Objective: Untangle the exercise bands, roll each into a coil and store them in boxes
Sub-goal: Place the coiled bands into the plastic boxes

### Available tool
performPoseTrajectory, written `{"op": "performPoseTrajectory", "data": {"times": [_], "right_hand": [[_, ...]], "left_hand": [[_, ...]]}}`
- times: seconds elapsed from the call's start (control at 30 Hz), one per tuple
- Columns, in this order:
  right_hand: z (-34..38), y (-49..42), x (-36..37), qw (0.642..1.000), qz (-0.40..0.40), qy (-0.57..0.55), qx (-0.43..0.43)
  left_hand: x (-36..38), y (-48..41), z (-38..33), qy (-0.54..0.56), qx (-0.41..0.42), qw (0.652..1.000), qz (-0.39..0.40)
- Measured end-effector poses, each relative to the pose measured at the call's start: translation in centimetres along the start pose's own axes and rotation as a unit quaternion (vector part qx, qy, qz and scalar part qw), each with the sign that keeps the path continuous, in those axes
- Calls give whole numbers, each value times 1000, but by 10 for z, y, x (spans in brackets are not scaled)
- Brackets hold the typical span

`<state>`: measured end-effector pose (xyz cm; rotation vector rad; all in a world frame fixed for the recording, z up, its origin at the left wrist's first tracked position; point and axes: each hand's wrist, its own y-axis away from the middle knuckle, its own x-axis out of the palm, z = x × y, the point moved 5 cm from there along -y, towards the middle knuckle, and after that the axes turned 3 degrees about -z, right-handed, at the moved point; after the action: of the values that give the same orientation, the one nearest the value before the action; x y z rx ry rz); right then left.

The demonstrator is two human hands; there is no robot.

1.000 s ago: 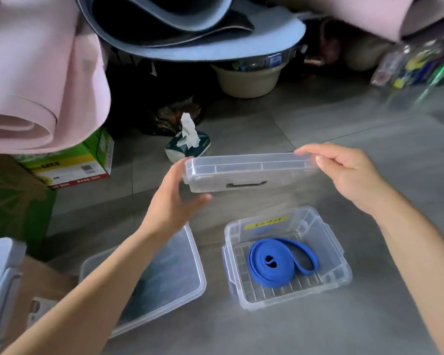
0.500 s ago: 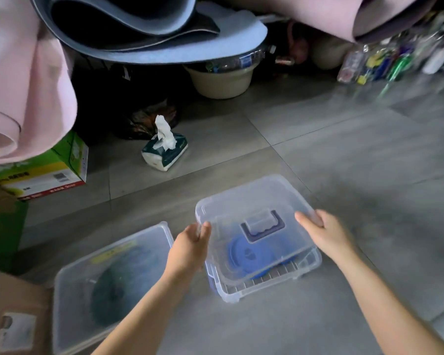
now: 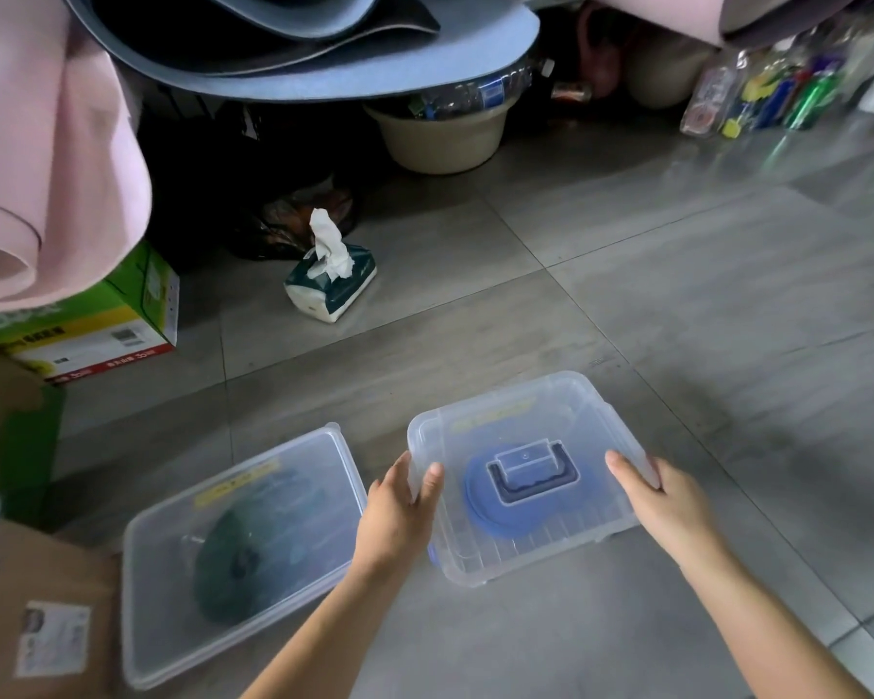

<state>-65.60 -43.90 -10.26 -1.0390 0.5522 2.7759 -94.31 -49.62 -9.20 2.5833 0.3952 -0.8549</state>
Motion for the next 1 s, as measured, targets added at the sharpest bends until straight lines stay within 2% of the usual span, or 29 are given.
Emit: {"op": "performPoseTrajectory", "data": {"times": [0.13,0.27,0.33,0.37,0.43,0.5,0.57,0.6,0.63,0.7,0.8,0.9,1.0], "right_hand": [[-3,4,-3,998,-14,-58,3],[-9,7,0,999,-1,-4,-37],[-17,2,3,1000,15,2,-9],[-20,0,2,999,20,-29,27],[-23,-6,5,986,70,-112,101],[-23,-9,10,964,139,-187,129],[-22,-8,11,955,149,-218,137],[-24,-9,10,962,124,-208,127],[-24,-10,7,973,82,-188,109],[-20,-12,-1,986,1,-161,40],[-10,-10,2,987,-35,-154,-23],[-3,-11,7,989,-53,-135,-27],[6,-15,10,988,-56,-142,-38]], "left_hand": [[4,10,-4,114,14,993,23],[6,10,1,95,10,995,24],[9,9,5,90,-9,995,30],[10,7,8,84,-26,996,20],[11,8,12,78,-81,994,-8],[16,12,16,143,-173,975,4],[25,23,18,249,-299,919,61],[29,27,20,278,-330,898,83],[29,27,22,285,-325,898,77],[20,24,17,271,-248,930,-7],[3,20,-1,210,-98,966,-116],[5,20,-7,211,-47,972,-93],[7,23,-9,256,-37,964,-68]]}}
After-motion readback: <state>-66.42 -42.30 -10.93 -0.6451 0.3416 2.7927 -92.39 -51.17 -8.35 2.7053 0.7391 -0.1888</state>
